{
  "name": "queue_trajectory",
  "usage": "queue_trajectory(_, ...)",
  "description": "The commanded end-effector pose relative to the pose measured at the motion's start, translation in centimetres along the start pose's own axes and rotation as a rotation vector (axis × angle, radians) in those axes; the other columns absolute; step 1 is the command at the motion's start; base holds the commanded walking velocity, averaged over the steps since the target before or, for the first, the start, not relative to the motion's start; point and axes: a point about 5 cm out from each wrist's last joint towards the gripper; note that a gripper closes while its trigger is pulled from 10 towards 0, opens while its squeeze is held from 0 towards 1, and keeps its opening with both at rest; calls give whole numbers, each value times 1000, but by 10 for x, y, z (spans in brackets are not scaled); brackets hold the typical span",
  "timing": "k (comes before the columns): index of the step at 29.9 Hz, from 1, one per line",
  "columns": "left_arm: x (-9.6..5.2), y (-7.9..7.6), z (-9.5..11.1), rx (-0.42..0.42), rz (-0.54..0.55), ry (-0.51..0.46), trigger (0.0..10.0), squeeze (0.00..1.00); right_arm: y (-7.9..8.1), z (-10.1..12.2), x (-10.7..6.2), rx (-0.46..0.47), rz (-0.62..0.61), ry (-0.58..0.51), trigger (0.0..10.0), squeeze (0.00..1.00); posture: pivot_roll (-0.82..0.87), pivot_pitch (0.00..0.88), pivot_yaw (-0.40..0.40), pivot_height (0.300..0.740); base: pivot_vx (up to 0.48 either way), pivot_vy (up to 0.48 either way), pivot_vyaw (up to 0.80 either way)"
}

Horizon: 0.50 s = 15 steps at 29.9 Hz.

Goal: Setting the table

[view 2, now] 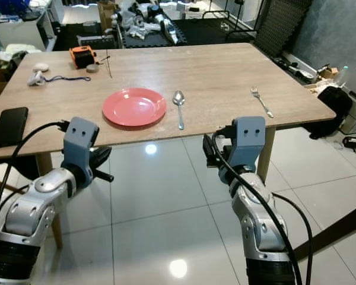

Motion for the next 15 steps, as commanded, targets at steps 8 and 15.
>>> queue_trajectory(8,-1,-2,-5,-22,2,8,10000,0,-2,-4,-1,5,-10,14,10000,0,-14,163,100,740,0,-203,0)
queue_trajectory(15,-1,-3,-5,-28,-8,3,10000,0,-2,-5,-2,4,-8,17,10000,0,-16,160,99,740,0,0,0)
Point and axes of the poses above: a point about 5 cm out from each wrist's last joint towards the gripper, its own x axis pointing out of the wrist towards the gripper, its own z axis along the axis of the wrist's last joint, y = z × x, and after that the axes turned 2 degrees about -x, right-handed
